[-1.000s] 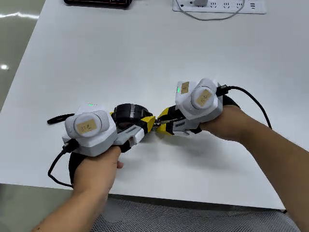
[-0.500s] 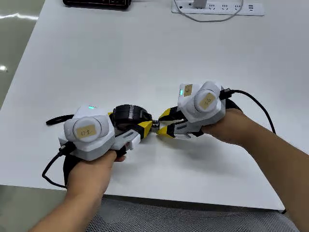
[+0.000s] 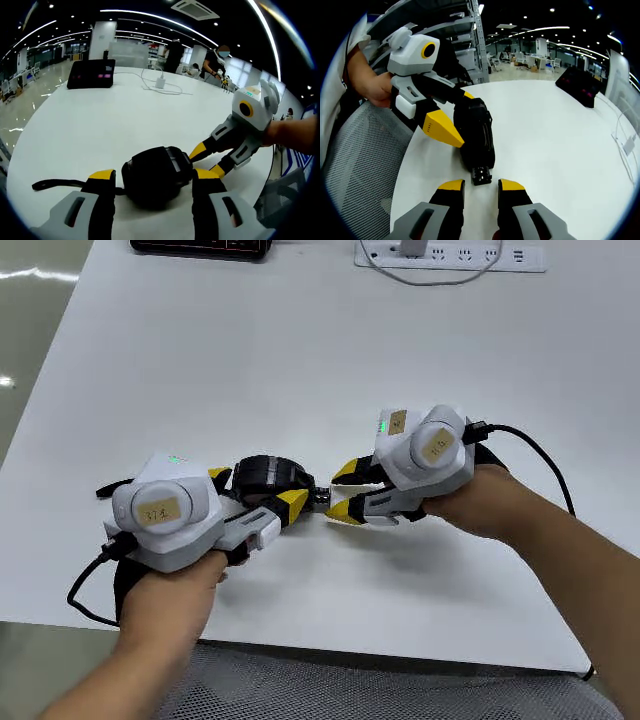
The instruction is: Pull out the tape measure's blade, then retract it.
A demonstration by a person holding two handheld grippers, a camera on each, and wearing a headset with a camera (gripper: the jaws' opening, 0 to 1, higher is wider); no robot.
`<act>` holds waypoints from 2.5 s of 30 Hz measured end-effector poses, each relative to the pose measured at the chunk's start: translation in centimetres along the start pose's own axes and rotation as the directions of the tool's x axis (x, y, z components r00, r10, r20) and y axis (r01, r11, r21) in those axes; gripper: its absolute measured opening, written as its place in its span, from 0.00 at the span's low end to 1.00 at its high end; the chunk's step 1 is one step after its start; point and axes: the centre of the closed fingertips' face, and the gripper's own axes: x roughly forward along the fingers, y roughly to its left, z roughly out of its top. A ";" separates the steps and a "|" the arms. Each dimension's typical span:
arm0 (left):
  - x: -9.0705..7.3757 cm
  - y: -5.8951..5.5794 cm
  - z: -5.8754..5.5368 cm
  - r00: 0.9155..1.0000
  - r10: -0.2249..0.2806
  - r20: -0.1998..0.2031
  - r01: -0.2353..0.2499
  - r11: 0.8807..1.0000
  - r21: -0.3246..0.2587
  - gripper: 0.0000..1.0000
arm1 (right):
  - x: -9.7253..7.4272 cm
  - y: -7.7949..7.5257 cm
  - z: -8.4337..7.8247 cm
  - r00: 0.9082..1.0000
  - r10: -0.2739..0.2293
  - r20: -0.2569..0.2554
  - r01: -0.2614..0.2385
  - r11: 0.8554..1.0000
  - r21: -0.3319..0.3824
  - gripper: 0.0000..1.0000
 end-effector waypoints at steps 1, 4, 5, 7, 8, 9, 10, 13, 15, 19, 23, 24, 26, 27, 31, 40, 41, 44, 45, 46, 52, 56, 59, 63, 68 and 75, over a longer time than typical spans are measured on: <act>-0.1 0.0 0.1 1.000 0.000 0.002 0.000 1.000 0.009 0.58 | -0.1 0.0 0.0 1.000 -0.001 0.001 0.001 1.000 0.003 0.24; -0.4 -0.2 0.2 1.000 -0.014 -0.001 0.014 1.000 0.026 0.59 | -0.5 0.0 0.0 1.000 -0.007 0.005 0.007 1.000 0.008 0.25; -0.5 -0.1 0.2 1.000 -0.014 -0.002 0.014 0.999 0.035 0.59 | -0.6 0.0 -0.1 1.000 -0.009 0.005 0.009 1.000 0.010 0.25; -0.7 -0.2 0.2 1.000 -0.021 -0.005 0.021 0.999 0.048 0.59 | -0.8 0.1 -0.2 1.000 -0.012 0.004 0.012 1.000 0.013 0.26; -0.9 -0.1 0.2 1.000 -0.022 -0.005 0.022 0.998 0.051 0.59 | -0.9 0.2 -0.2 1.000 -0.014 0.004 0.014 1.000 0.016 0.26; -1.0 -0.1 0.3 1.000 -0.022 -0.005 0.023 0.998 0.056 0.58 | -1.0 0.3 -0.3 1.000 -0.016 0.004 0.015 1.000 0.017 0.26; -1.2 -0.2 0.4 1.000 -0.025 -0.006 0.026 0.997 0.069 0.58 | -1.1 0.3 -0.4 1.000 -0.021 0.002 0.021 1.000 0.018 0.26; -1.3 -0.1 0.5 0.999 -0.037 -0.003 0.038 0.997 0.073 0.58 | -1.5 0.4 -0.5 1.000 -0.029 0.003 0.029 0.999 0.025 0.27; -1.3 -0.1 0.5 0.999 -0.046 -0.005 0.046 0.995 0.083 0.58 | -1.8 0.6 -0.6 0.999 -0.035 0.007 0.034 0.999 0.032 0.27; -1.5 -0.2 0.5 0.998 -0.058 -0.012 0.059 0.994 0.093 0.60 | -2.2 0.9 -0.6 0.999 -0.035 0.024 0.034 0.998 0.053 0.29; -1.7 -0.6 0.6 0.997 -0.081 -0.017 0.082 0.989 0.124 0.61 | -2.5 1.0 -0.9 0.999 -0.040 0.024 0.039 0.998 0.057 0.30; -1.7 -0.6 0.6 0.996 -0.083 -0.018 0.084 0.988 0.131 0.62 | -2.6 1.0 -0.9 0.999 -0.042 0.024 0.040 0.998 0.057 0.30; -1.8 -0.7 0.7 0.996 -0.091 -0.018 0.092 0.986 0.141 0.64 | -2.7 1.0 -0.9 0.999 -0.044 0.023 0.043 0.997 0.057 0.30; -1.8 -0.7 0.6 0.995 -0.094 -0.021 0.096 0.985 0.141 0.65 | -2.8 0.9 -0.9 0.999 -0.047 0.023 0.046 0.997 0.057 0.30; -1.9 -0.5 0.5 0.995 -0.091 -0.027 0.094 0.984 0.153 0.66 | -3.1 0.9 -0.8 0.998 -0.052 0.029 0.050 0.997 0.063 0.30; -2.6 -0.2 0.3 0.993 -0.105 -0.049 0.113 0.973 0.200 0.72 | -4.9 1.2 -0.5 0.995 -0.087 0.048 0.083 0.994 0.073 0.36; -2.7 -0.1 0.2 0.993 -0.102 -0.056 0.111 0.972 0.209 0.73 | -5.1 1.2 -0.4 0.994 -0.090 0.055 0.086 0.993 0.080 0.38; -3.0 0.0 0.0 0.993 -0.100 -0.068 0.113 0.968 0.226 0.76 | -6.0 1.5 -0.4 0.993 -0.100 0.068 0.094 0.992 0.086 0.41; -3.1 0.1 -0.2 0.992 -0.103 -0.075 0.117 0.967 0.228 0.77 | -6.3 1.5 -0.5 0.992 -0.104 0.069 0.097 0.991 0.090 0.42; -3.1 0.1 -0.2 0.992 -0.101 -0.076 0.116 0.966 0.229 0.77 | -6.5 1.5 -0.6 0.992 -0.110 0.069 0.103 0.990 0.091 0.43; -3.7 0.1 -0.8 0.988 -0.110 -0.105 0.133 0.960 0.247 0.81 | -8.1 1.6 -1.0 0.987 -0.147 0.066 0.139 0.985 0.105 0.48; -4.1 -0.4 -0.9 0.985 -0.131 -0.112 0.157 0.950 0.271 0.82 | -8.8 1.7 -1.2 0.983 -0.167 0.072 0.158 0.981 0.112 0.50; -4.4 -0.7 -1.0 0.983 -0.146 -0.116 0.173 0.943 0.286 0.83 | -9.1 2.0 -1.5 0.981 -0.180 0.068 0.170 0.978 0.121 0.52; -4.6 -0.7 -1.0 0.981 -0.152 -0.122 0.182 0.938 0.295 0.87 | -9.8 2.1 -1.9 0.978 -0.198 0.067 0.189 0.974 0.127 0.55; -5.0 -0.7 -1.1 0.978 -0.165 -0.127 0.197 0.933 0.302 0.87 | -10.8 1.9 -2.4 0.973 -0.217 0.072 0.205 0.968 0.147 0.59; -5.4 -0.5 -0.9 0.976 -0.175 -0.127 0.207 0.928 0.311 0.88 | -11.9 2.1 -2.9 0.968 -0.241 0.072 0.226 0.959 0.173 0.64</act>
